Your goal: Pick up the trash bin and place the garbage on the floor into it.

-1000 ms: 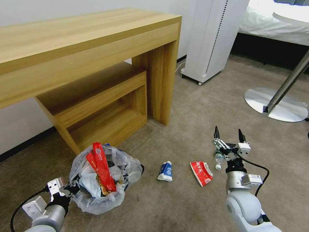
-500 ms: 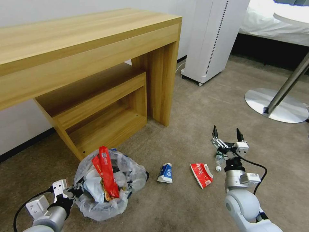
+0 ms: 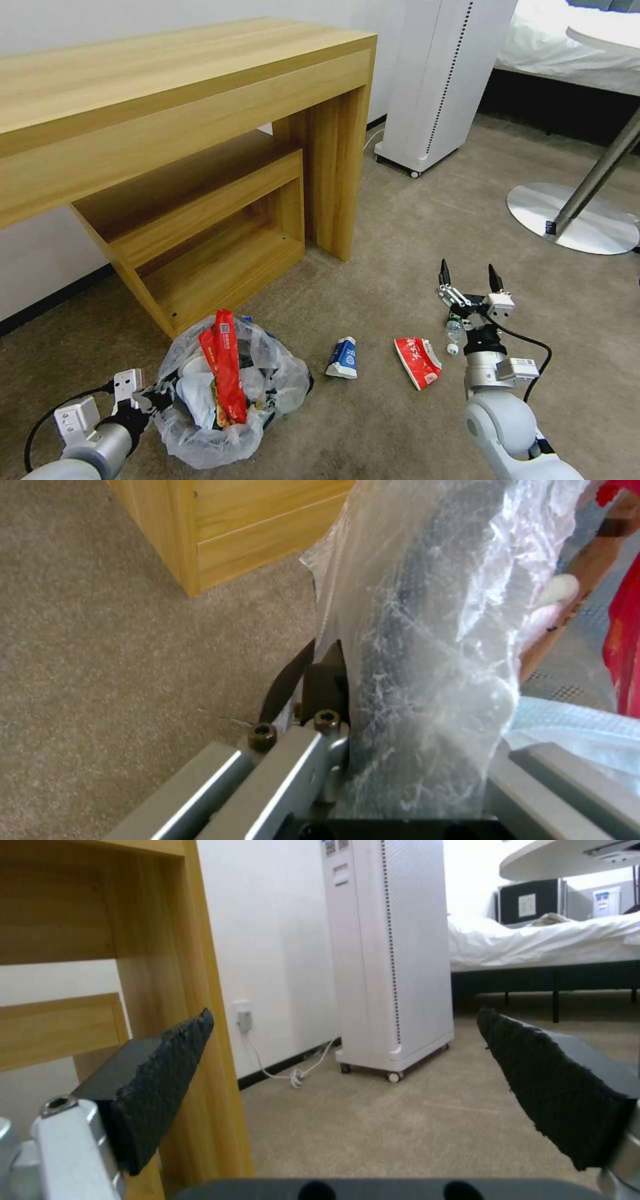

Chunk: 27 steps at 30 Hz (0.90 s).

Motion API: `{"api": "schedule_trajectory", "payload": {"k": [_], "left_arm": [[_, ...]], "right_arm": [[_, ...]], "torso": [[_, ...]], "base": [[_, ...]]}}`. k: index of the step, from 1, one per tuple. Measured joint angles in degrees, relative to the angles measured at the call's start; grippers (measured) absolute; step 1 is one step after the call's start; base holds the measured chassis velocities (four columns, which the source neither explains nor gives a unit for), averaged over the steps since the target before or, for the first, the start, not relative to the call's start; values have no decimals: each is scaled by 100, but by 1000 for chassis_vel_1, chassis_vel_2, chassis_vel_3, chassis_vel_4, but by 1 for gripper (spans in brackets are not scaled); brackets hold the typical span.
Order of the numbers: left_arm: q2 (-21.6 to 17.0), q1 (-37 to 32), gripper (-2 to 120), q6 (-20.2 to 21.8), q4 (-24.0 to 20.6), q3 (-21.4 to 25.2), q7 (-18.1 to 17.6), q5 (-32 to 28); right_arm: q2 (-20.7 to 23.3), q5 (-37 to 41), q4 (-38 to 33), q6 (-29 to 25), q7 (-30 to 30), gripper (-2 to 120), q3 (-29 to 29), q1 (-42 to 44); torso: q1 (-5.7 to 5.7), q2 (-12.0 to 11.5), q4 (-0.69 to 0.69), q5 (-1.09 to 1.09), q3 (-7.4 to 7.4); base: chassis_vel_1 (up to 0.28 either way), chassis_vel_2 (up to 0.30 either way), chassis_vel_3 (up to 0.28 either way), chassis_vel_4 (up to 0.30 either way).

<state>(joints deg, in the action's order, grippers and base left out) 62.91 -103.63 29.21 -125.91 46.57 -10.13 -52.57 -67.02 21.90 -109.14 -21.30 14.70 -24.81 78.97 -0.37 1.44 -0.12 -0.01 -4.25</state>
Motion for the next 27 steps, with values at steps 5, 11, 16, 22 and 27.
{"api": "schedule_trajectory", "payload": {"k": [5,11,16,22,27], "left_arm": [[-66,73,0,5,15,-10,-83,-139],[-49,118,0,-4,31,-34,-117,-156],[-16,131,0,-30,30,-40,-123,-155],[28,133,0,-66,6,-57,-137,-129],[65,120,0,-96,-12,-56,-141,-115]], "right_arm": [[-55,-40,-47,6,-20,100,-96,100],[-103,-62,-68,32,-17,100,-140,142],[-102,-73,-84,53,-15,100,-170,174],[-88,-86,-96,52,-12,100,-181,197],[-60,-89,-95,36,25,100,-168,182]], "torso": [[0,0,-1,1,0],[0,0,0,1,0],[0,0,0,0,0],[0,0,0,1,0],[0,0,0,0,0]], "base": [[0,0,0,0],[0,0,0,0],[0,0,0,0],[0,0,0,0],[0,0,0,0]]}}
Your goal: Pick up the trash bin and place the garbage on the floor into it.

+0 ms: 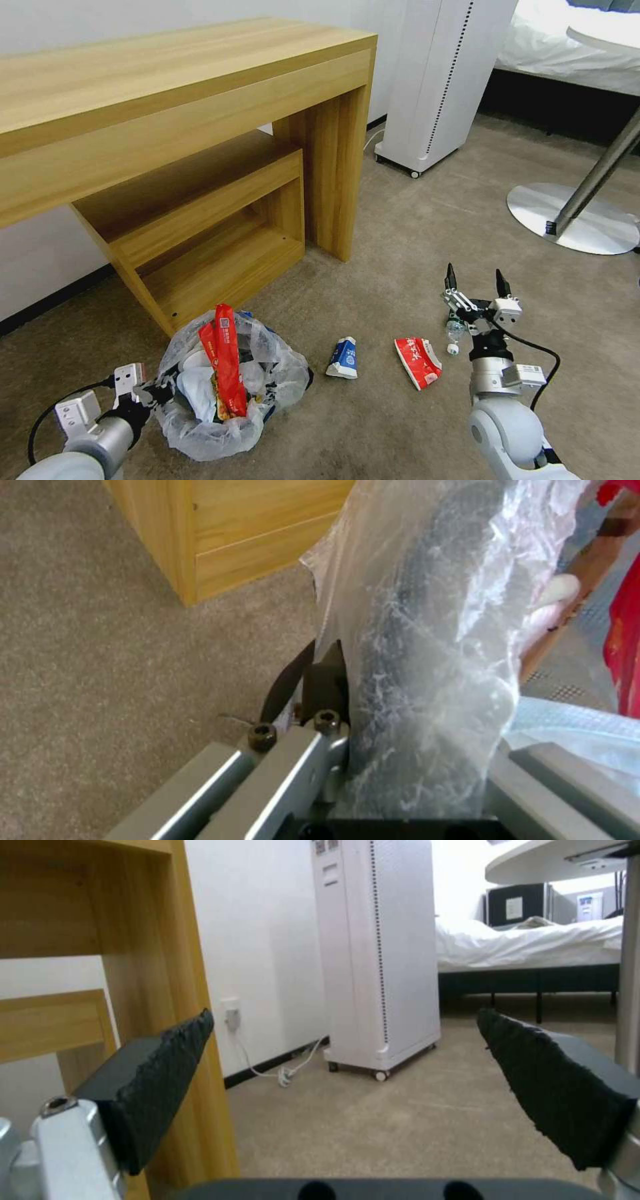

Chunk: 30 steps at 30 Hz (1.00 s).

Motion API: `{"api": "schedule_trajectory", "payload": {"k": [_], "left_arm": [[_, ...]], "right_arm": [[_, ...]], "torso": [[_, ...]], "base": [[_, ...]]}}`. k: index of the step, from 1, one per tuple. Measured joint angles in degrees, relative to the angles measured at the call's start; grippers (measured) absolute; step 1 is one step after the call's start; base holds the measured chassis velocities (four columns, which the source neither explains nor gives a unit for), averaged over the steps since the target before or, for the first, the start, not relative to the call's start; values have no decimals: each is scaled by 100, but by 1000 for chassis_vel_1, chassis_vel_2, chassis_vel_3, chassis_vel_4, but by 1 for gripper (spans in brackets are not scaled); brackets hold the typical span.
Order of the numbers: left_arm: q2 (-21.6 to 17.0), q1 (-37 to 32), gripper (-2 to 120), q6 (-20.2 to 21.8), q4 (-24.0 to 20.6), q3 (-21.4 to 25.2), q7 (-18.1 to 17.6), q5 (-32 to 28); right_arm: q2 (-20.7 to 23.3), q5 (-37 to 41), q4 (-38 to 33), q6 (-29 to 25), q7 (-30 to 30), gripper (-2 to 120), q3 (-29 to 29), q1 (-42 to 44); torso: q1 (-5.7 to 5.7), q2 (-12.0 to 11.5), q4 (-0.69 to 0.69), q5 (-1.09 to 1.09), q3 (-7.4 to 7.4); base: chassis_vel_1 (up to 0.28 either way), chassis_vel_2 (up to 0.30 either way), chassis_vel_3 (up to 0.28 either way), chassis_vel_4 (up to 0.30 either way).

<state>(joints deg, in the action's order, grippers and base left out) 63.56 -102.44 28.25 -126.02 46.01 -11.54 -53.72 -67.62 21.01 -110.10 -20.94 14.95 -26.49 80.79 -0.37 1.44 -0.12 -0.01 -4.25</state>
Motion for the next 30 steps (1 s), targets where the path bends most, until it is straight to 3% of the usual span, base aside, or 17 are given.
{"api": "schedule_trajectory", "payload": {"k": [3,7,10,11,13,18,21,25,30], "left_arm": [[26,-27,0,-28,0,5,0,36],[76,-58,0,-61,-6,6,8,73],[117,-79,0,-110,-9,6,23,109],[117,-79,0,-110,-9,6,23,109],[140,-102,0,-138,-18,14,31,141],[180,-121,0,-162,-38,32,33,159],[237,-128,0,-201,-24,28,37,203],[306,-81,0,-235,36,3,39,245],[355,-50,0,-249,74,-10,39,270]], "right_arm": [[69,138,-18,112,105,100,41,-16],[237,726,-127,752,653,100,268,-103],[354,1494,-180,1527,1416,100,591,-378],[354,1494,-180,1527,1416,100,591,-378],[388,2474,-171,2297,2081,100,902,-792],[315,3486,13,2925,2936,100,1335,-1410],[173,4577,340,3619,3634,100,1787,-2060],[-1,5255,706,4004,3936,100,2139,-2451],[-117,5417,1013,4124,3980,100,2343,-2646]], "torso": [[0,0,-1,1,0],[0,0,0,0,0],[0,0,0,1,0],[0,0,0,1,0],[0,0,-1,1,0],[0,0,0,-1,0],[0,0,1,1,0],[0,0,1,1,-1],[0,0,1,2,0]], "base": [[0,0,0,0],[0,0,0,0],[0,0,0,0],[0,0,0,0],[0,0,0,0],[0,0,0,0],[0,0,0,0],[0,0,0,0],[0,0,0,0]]}}
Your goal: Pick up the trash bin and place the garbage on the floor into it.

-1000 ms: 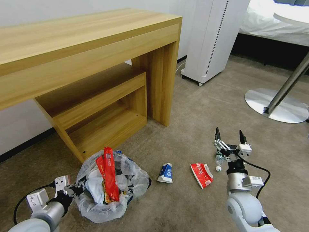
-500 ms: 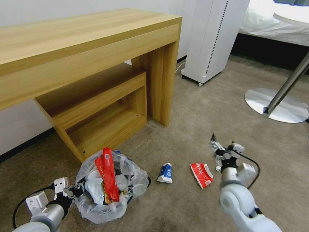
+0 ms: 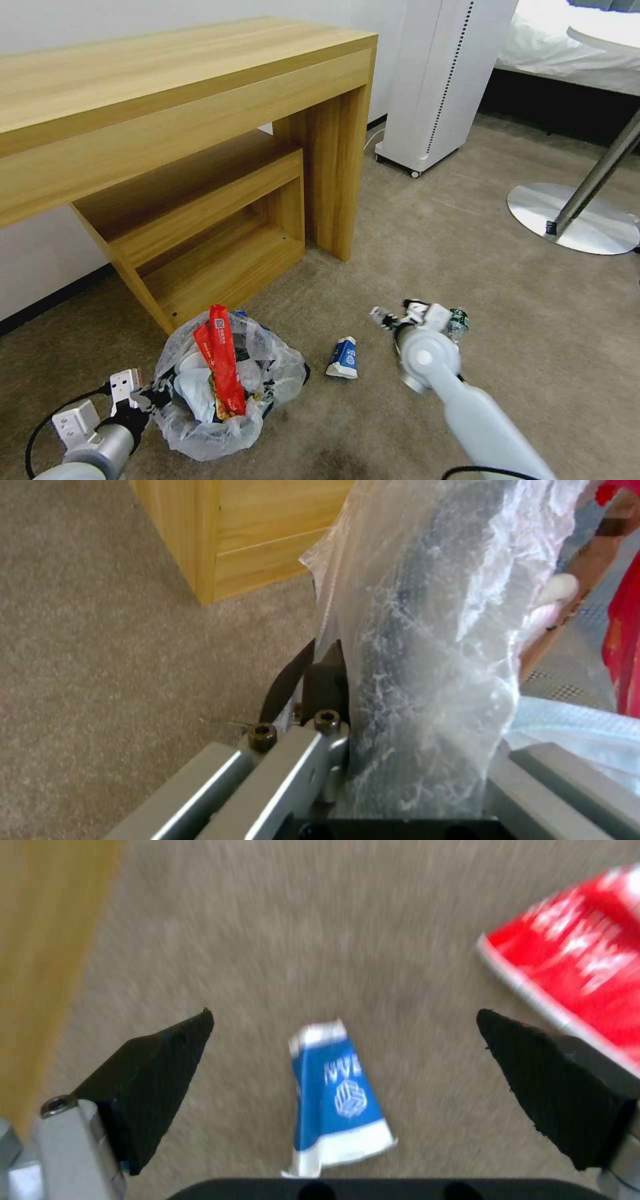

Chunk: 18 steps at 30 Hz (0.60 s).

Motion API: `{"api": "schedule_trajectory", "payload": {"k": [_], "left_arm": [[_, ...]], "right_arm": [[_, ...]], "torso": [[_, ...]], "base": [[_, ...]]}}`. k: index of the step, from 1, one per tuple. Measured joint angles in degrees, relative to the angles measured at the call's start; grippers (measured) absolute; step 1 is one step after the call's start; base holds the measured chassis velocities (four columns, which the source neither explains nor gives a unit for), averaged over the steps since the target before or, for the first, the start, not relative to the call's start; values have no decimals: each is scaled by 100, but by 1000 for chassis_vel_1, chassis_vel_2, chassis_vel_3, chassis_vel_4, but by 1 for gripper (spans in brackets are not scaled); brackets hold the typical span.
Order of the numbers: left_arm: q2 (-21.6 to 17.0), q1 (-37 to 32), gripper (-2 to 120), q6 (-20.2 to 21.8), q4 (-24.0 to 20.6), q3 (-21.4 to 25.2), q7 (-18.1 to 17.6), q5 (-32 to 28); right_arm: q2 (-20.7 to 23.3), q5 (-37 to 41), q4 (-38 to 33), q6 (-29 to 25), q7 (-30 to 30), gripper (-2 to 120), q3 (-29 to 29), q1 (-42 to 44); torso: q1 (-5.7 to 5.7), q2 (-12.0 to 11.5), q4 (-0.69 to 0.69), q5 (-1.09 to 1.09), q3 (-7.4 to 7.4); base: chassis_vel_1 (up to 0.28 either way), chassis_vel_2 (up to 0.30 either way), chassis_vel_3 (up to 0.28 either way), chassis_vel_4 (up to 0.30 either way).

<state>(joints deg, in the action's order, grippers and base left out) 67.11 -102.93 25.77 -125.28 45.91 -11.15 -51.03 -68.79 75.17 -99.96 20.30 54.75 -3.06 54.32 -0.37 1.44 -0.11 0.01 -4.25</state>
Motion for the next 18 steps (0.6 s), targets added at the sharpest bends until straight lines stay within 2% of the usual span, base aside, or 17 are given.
{"api": "schedule_trajectory", "payload": {"k": [3,4,5,7,18], "left_arm": [[109,48,0,-19,52,-18,-1,54],[109,48,0,-19,52,-18,-1,54],[168,64,0,-21,52,-18,-6,70],[243,68,0,-21,52,-18,-9,95],[330,122,0,-89,71,14,-24,104]], "right_arm": [[-275,69,815,67,-16,100,402,-356],[-275,69,815,67,-16,100,402,-356],[-468,25,1355,42,-68,100,608,-572],[-689,-108,1916,-32,-234,100,885,-835],[-1137,-683,2838,-183,-564,100,1385,-1067]], "torso": [[0,0,-1,-1,0],[0,0,-1,-1,0],[0,0,-1,-1,-1],[0,0,-1,0,0],[0,0,-1,-1,0]], "base": [[0,0,0,0],[0,0,0,0],[0,0,0,0],[0,0,0,0],[0,0,0,0]]}}
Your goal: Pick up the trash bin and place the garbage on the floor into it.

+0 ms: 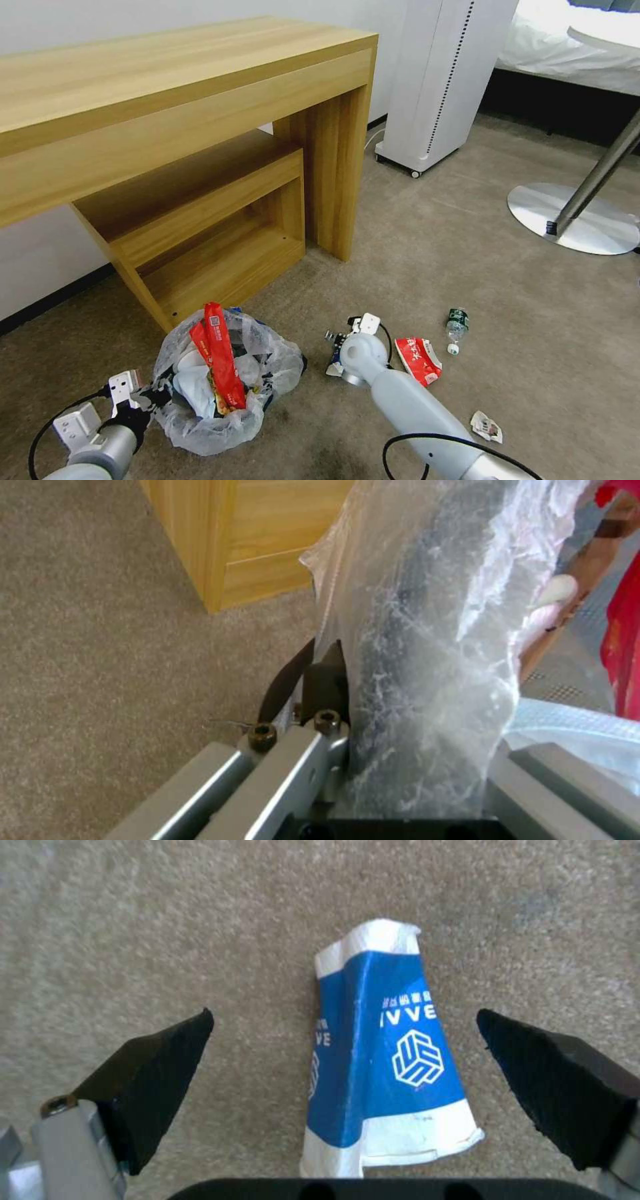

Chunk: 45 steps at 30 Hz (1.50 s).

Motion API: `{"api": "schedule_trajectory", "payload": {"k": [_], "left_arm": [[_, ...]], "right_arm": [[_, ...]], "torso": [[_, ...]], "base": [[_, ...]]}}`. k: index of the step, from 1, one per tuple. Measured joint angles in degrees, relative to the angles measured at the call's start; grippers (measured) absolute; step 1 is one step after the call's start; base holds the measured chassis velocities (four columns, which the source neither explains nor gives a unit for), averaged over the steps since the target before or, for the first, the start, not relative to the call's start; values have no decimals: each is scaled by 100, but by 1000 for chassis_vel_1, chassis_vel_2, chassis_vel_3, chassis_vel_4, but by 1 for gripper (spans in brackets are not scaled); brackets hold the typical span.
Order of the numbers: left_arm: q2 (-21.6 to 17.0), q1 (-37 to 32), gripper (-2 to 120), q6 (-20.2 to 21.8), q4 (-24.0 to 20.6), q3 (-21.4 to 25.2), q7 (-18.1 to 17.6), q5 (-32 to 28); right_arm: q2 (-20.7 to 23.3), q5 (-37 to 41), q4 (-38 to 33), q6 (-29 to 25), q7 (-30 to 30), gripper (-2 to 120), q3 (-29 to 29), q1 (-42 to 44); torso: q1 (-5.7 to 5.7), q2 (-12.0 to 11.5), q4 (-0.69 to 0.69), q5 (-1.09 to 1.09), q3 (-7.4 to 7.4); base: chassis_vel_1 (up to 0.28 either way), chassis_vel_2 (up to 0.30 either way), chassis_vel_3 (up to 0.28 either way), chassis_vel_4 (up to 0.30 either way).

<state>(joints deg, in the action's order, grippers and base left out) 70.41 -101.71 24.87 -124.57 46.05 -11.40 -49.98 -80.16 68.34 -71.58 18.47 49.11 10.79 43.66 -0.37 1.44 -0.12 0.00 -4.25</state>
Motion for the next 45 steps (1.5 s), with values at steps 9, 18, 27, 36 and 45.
{"api": "schedule_trajectory", "payload": {"k": [9,18,27,36,45], "left_arm": [[41,3,0,-36,7,-7,-2,7],[30,8,0,-84,-26,-17,3,1],[38,55,0,-118,23,-59,20,4],[39,85,0,-153,59,-87,30,20],[24,115,0,-163,100,-87,33,21]], "right_arm": [[-156,-376,448,-148,-197,92,159,-26],[-238,-729,684,-308,-368,60,373,-5],[-192,-981,659,-437,-468,25,431,164],[9,-1083,377,-614,-667,0,429,377],[772,-1516,-1085,-1726,-1564,0,63,923]], "torso": [[0,0,0,0,0],[0,0,0,0,0],[1,0,0,0,0],[1,0,0,-1,0],[1,0,0,-2,0]], "base": [[0,0,0,0],[0,0,0,0],[0,0,0,0],[0,0,0,0],[0,0,0,0]]}}
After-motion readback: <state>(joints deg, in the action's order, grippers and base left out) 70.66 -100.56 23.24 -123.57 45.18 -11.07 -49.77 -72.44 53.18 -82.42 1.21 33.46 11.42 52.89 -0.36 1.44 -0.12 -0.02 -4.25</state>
